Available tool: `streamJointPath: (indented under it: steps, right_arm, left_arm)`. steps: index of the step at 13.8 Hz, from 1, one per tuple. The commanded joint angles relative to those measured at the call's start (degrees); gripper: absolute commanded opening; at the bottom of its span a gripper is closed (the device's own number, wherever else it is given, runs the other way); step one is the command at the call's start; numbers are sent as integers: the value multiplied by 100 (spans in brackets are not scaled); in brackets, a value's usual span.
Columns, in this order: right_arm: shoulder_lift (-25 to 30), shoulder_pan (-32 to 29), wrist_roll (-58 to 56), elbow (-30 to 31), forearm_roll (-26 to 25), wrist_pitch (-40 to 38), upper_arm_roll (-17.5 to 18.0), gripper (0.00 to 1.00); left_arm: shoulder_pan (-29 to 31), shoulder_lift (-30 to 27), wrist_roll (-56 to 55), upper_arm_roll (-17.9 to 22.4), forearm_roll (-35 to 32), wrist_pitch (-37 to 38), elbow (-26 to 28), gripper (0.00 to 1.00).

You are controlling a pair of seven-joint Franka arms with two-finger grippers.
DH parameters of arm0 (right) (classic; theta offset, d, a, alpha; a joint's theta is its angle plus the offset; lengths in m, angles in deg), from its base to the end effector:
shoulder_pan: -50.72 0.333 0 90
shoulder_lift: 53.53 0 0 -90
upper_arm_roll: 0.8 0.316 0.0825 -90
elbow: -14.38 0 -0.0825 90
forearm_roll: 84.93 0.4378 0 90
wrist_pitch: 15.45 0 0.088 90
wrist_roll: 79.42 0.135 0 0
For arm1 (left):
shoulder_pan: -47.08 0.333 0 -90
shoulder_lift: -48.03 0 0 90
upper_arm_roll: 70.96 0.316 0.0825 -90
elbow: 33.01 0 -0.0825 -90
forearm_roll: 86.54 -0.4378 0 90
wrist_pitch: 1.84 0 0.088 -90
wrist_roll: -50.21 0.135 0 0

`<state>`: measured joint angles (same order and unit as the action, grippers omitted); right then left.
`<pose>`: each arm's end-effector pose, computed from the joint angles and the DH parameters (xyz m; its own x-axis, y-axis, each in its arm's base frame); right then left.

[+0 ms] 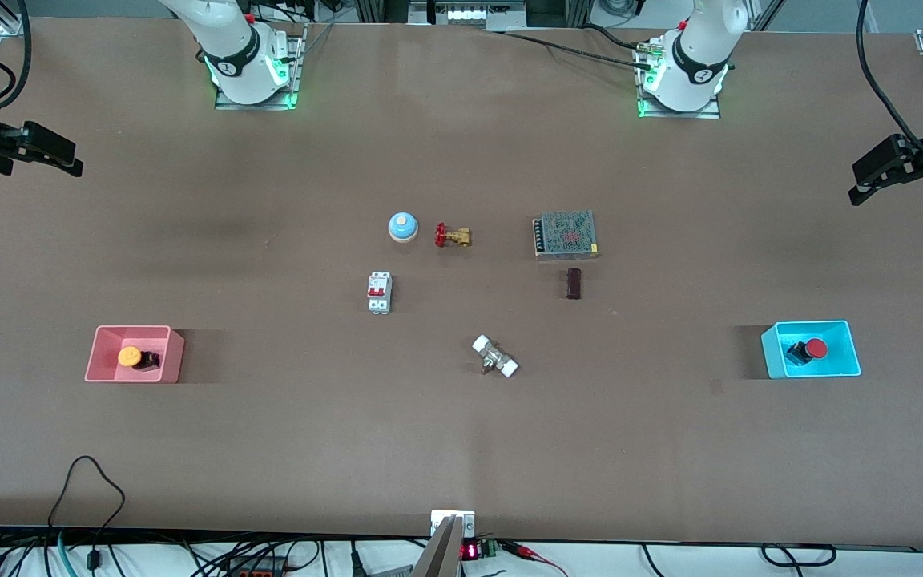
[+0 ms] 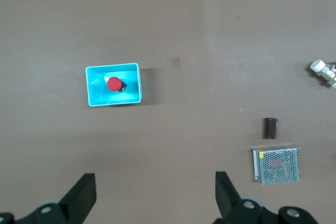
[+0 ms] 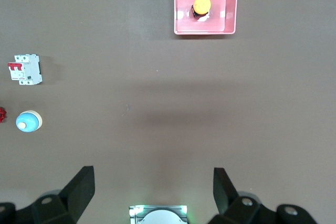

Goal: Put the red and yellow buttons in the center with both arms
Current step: 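Move both grippers out from rest toward the pink and cyan boxes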

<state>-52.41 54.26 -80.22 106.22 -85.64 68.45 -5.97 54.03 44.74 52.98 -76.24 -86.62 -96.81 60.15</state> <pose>0.5862 -0.0189 0.5830 0.9928 -0.0154 -0.1190 -0.0144 -0.9999 0.0090 0.6013 0.0163 0.6099 0.9959 -0.0197 0.0882 -0.0189 -0.9998 -0.0110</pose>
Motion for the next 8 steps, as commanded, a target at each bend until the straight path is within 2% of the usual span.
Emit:
streamJointPath:
  steps: [1,4,8]
  right_arm:
    - [179,-98,71,151,-17,-101,95,100]
    - [135,-99,71,133,-25,-84,86,100]
    - [-276,-98,-8,89,-61,169,104,100]
  left_arm:
    - [52,-5,48,-44,0,66,-18,100]
    - [61,73,74,-18,0,22,-17,100]
    - [316,661,162,18,-26,-381,-9,100]
